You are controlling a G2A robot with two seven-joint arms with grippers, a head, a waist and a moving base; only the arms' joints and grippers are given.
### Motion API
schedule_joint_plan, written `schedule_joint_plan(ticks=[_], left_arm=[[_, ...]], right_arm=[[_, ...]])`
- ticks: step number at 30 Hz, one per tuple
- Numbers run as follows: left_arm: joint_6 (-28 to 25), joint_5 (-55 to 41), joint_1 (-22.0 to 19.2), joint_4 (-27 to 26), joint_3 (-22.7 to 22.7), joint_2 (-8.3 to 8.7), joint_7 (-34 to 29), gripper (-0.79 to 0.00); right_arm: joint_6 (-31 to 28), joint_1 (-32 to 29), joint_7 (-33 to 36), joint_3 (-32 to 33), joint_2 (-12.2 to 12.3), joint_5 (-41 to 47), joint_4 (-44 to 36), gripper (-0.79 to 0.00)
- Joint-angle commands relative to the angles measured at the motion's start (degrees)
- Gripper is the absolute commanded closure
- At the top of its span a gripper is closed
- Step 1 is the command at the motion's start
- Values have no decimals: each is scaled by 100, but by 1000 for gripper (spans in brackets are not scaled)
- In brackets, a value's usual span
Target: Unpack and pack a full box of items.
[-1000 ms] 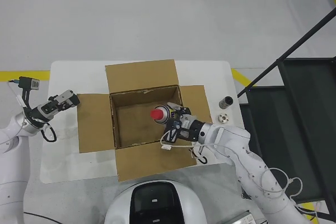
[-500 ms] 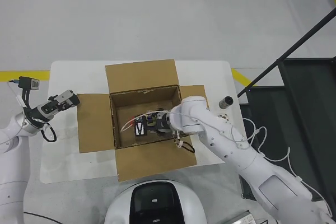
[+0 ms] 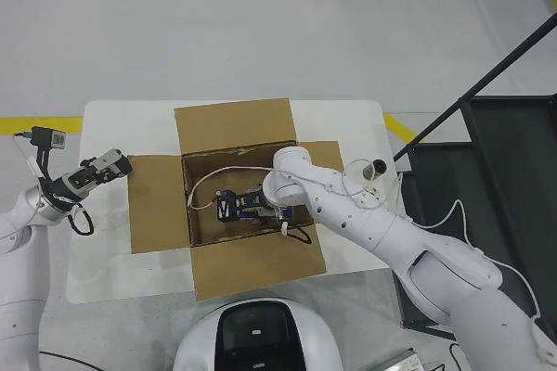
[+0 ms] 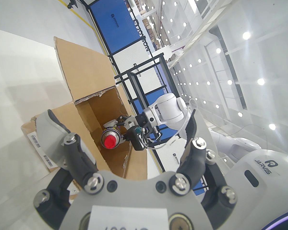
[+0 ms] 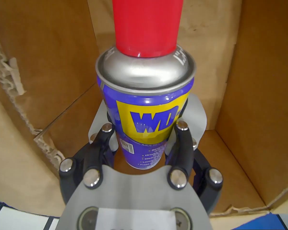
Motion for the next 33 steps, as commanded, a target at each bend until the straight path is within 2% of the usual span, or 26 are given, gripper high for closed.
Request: schedule_joint_plan(ticks=[1,2,3,4,9,14,17,21,24,28,30,33], left_arm=[[0,-2,0,0,0,0,0,-785],[0,-2,0,0,0,0,0,-785],[0,-2,0,0,0,0,0,-785],[0,-2,0,0,0,0,0,-785],[0,-2,0,0,0,0,0,-785],[0,-2,0,0,0,0,0,-785],[0,-2,0,0,0,0,0,-785],[0,-2,0,0,0,0,0,-785],[0,-2,0,0,0,0,0,-785],[0,-2,0,0,0,0,0,-785],[0,-2,0,0,0,0,0,-785],[0,-2,0,0,0,0,0,-785]], right_arm=[[-17,88,-16,-158,-52,66,162,-234],[-22,139,-21,-236,-82,85,222,-332],[-25,179,-24,-298,-109,117,286,-727],[-25,219,-25,-362,-135,140,346,-785],[-53,376,-53,-565,-228,273,534,-785],[-57,450,-77,-575,-223,337,475,-785],[20,419,-201,-347,-117,380,195,-785],[270,138,-629,359,236,285,-556,-785],[359,-449,-1011,1210,632,126,-1441,-785],[255,-1718,-1263,2612,1166,-12,-2730,-785],[75,-2405,-1289,3314,1379,55,-3233,-785],[104,-3381,-1409,4326,1610,36,-3886,-785]])
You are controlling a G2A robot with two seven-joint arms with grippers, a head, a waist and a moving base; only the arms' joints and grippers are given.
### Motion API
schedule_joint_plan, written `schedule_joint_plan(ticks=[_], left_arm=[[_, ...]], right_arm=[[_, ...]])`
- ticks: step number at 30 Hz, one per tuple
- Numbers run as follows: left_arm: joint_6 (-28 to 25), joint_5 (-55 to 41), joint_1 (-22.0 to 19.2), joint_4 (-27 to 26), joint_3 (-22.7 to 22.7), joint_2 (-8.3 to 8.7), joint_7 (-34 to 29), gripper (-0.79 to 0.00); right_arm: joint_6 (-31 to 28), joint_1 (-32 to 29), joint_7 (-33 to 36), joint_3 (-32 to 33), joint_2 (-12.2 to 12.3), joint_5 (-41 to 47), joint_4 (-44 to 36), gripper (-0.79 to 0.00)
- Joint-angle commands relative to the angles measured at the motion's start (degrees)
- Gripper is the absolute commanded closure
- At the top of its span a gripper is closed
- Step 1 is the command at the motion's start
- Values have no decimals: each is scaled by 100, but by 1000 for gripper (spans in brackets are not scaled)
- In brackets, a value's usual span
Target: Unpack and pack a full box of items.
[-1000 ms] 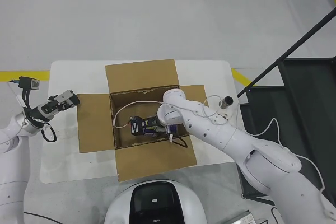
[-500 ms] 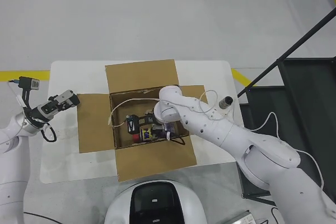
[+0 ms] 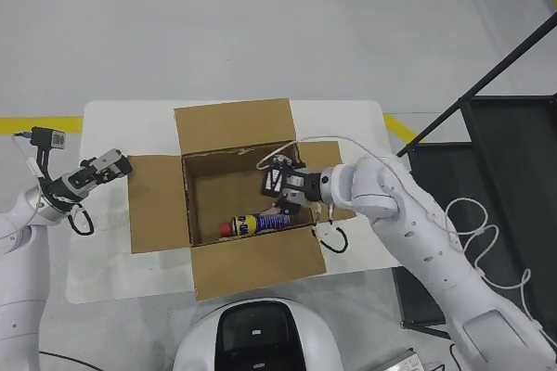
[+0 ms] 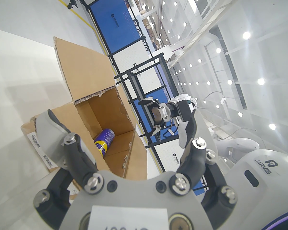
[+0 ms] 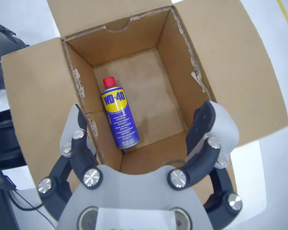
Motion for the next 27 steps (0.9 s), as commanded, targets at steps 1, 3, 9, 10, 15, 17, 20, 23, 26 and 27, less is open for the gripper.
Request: schedule_joint_plan(ticks=[1,3,9,10,15,17,20,23,26,27], left_arm=[[0,-2,0,0,0,0,0,-785],[0,-2,0,0,0,0,0,-785],[0,-2,0,0,0,0,0,-785],[0,-2,0,0,0,0,0,-785],[0,-2,0,0,0,0,0,-785],[0,-2,0,0,0,0,0,-785],[0,-2,0,0,0,0,0,-785],[0,-2,0,0,0,0,0,-785],[0,-2,0,0,0,0,0,-785],[0,-2,0,0,0,0,0,-785]], right_arm=[[68,-669,-91,706,112,-76,-373,-785],[176,-1221,-255,1264,199,-173,-602,-785],[609,-2248,-1067,2303,297,-355,-736,-785],[641,-2340,-1222,2359,299,-376,-755,-785],[643,-2384,-1294,2381,302,-428,-776,-785],[643,-2384,-1294,2381,302,-428,-776,-785],[643,-2384,-1294,2381,302,-428,-776,-785],[643,-2384,-1294,2381,302,-428,-776,-785],[900,-2382,-1342,2450,295,-338,-616,-785],[1090,-2360,-1377,2528,292,-234,-497,-785]])
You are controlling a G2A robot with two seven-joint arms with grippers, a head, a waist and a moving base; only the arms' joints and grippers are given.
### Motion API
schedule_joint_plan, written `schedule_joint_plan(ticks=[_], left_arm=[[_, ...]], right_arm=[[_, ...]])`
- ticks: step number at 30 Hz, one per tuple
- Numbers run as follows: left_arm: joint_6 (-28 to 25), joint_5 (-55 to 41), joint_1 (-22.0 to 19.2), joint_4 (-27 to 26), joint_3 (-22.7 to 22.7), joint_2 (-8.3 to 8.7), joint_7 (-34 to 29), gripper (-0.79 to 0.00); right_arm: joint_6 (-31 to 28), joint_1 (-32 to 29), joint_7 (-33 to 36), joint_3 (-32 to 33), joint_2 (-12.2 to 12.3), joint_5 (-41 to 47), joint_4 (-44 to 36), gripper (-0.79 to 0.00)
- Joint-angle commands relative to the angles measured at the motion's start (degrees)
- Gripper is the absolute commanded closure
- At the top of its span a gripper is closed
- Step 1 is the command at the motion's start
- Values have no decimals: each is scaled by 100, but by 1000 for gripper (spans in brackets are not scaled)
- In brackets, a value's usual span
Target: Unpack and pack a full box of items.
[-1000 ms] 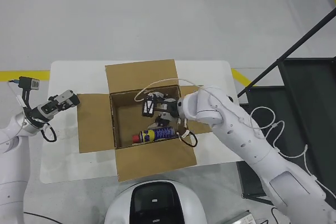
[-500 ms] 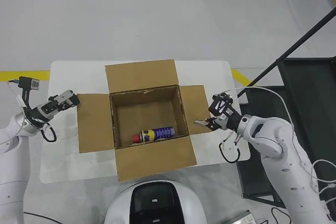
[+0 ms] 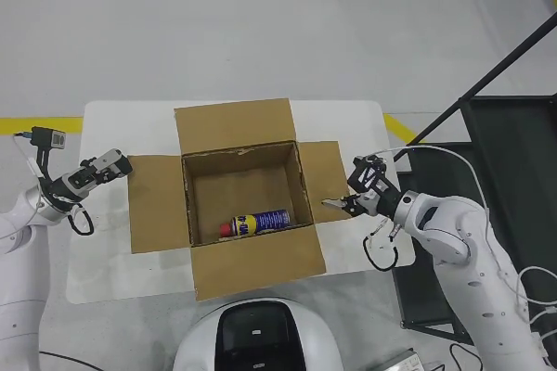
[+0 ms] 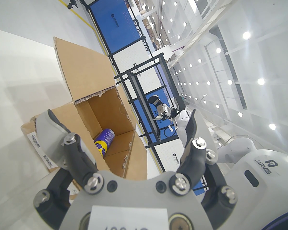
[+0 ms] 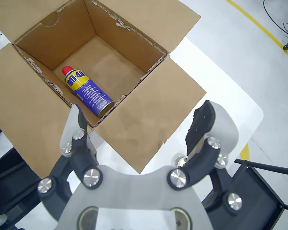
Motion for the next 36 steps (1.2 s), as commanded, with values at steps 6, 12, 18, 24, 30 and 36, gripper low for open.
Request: schedule_joint_plan(ticks=[6,12,18,24,30,36], left_arm=[[0,-2,0,0,0,0,0,-785],[0,-2,0,0,0,0,0,-785],[0,-2,0,0,0,0,0,-785],[0,-2,0,0,0,0,0,-785],[0,-2,0,0,0,0,0,-785],[0,-2,0,0,0,0,0,-785]], right_arm=[[1144,224,-55,392,-1,232,1223,-785],[1448,397,68,343,-9,388,2258,-785],[1710,703,244,-104,-60,282,3093,-785],[1766,1102,126,-553,-130,170,3720,-785],[1988,1540,5,-913,-207,42,4334,-785],[2102,1852,3,-1130,-271,102,4790,-785]])
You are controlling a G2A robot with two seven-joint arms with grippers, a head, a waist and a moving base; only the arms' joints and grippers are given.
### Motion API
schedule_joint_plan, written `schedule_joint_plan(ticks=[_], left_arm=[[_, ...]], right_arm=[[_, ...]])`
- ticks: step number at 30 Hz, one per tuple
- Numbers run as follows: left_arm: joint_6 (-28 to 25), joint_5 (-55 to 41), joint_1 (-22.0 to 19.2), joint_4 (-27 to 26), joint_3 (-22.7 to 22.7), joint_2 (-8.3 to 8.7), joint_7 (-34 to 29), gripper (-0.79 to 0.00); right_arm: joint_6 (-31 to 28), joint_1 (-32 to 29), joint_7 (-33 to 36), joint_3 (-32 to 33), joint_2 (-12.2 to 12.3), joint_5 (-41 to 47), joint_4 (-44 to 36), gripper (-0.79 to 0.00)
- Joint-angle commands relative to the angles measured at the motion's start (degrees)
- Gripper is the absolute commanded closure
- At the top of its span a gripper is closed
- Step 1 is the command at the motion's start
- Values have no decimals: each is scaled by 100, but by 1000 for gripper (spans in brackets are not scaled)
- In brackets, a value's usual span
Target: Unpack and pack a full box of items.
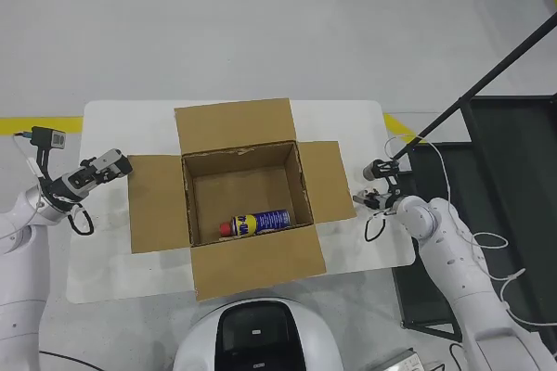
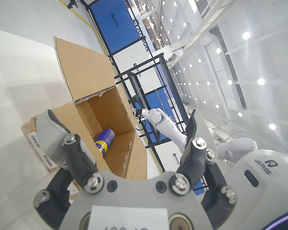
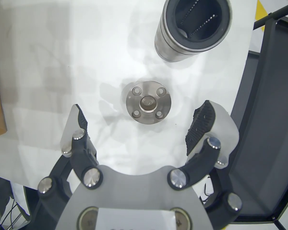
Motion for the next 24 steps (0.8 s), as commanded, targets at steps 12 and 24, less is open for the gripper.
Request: schedule_joint_plan(ticks=[12,24], left_arm=[[0,-2,0,0,0,0,0,-785],[0,-2,0,0,0,0,0,-785]], right_arm=[[-48,548,174,-357,-111,193,710,-283],[-109,301,379,-10,-7,397,244,0]])
